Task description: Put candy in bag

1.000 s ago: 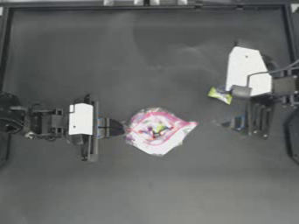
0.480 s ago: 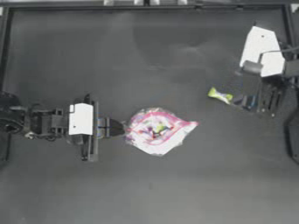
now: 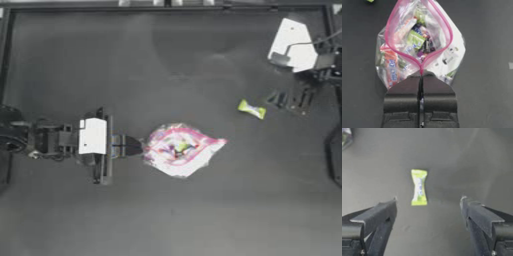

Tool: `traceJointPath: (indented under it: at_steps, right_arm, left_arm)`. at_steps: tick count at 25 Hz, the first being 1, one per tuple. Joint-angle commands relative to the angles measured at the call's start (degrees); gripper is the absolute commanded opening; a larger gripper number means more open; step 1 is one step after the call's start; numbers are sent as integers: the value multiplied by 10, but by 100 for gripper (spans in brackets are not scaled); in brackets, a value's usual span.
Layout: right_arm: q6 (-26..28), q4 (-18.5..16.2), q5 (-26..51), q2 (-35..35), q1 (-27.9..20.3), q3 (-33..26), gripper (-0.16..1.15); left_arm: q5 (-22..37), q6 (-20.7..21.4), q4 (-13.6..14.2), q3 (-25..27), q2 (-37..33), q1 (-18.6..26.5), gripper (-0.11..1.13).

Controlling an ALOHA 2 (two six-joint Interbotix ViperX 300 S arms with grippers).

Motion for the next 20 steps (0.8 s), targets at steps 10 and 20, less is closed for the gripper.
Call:
traceJointPath:
  at_steps: [10, 20]
  right_arm:
    - [-2, 7, -76, 112, -6, 11, 101]
    - [-2, 5, -104, 169, -6, 17, 100]
  left_arm:
    - [-4, 1, 0, -14, -16, -1, 5]
    - [-4, 1, 0, -17, -15, 0, 5]
